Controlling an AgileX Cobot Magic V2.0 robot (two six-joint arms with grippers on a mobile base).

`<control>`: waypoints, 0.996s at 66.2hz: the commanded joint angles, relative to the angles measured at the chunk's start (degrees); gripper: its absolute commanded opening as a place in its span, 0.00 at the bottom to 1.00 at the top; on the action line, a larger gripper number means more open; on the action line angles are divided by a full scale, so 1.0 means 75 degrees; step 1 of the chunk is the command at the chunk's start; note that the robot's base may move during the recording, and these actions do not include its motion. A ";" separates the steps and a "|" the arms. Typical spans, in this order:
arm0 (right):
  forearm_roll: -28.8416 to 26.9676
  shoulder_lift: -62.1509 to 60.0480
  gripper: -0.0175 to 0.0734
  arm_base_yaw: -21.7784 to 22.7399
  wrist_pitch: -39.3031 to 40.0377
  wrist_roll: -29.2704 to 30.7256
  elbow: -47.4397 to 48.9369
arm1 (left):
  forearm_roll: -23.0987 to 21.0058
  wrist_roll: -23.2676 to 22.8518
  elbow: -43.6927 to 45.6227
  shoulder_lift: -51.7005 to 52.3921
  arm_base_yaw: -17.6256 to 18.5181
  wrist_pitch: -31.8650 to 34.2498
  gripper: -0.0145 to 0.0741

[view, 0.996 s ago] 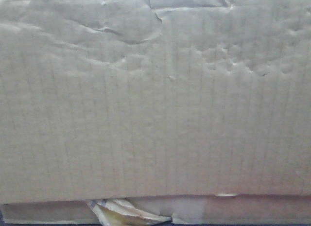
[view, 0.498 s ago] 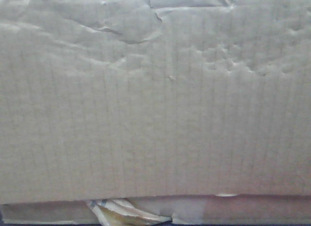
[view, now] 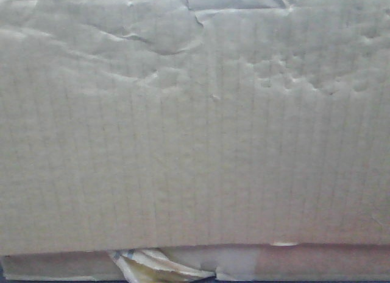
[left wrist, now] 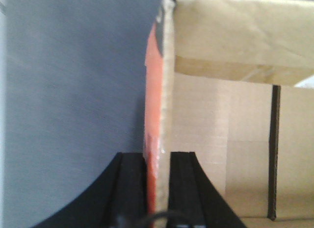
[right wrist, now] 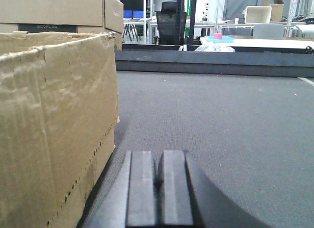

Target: Stack two boxes on right shelf middle

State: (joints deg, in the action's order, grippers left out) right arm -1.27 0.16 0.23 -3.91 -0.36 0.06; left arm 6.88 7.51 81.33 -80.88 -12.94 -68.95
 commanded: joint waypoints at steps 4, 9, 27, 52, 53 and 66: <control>-0.0007 -0.0022 0.01 0.0031 0.0130 0.0048 -0.0008 | -0.0063 -0.0009 0.1175 0.0239 -0.0233 -0.0135 0.04; -0.0007 -0.0022 0.01 0.0031 0.0130 0.0048 -0.0008 | -0.0285 -0.0019 0.1767 0.0239 -0.0305 -0.0135 0.04; -0.0007 -0.0022 0.01 0.0031 0.0130 0.0048 -0.0008 | -0.1395 -0.1108 0.3479 0.0251 -0.0021 -0.0135 0.04; -0.0007 -0.0022 0.01 0.0031 0.0130 0.0048 -0.0008 | 0.0570 -0.3684 0.4503 0.0233 0.3380 -0.0135 0.04; -0.0007 -0.0022 0.01 0.0031 0.0130 0.0048 -0.0008 | 0.0848 -0.3801 0.4503 0.0220 0.3578 -0.0135 0.04; -0.0007 -0.0022 0.01 0.0031 0.0130 0.0048 -0.0008 | 0.2170 -0.5026 0.4487 -0.0078 0.5811 -0.0135 0.04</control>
State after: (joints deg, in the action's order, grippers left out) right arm -1.27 0.16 0.23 -3.91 -0.36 0.06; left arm 19.56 -25.51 114.37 -80.53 24.90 -71.33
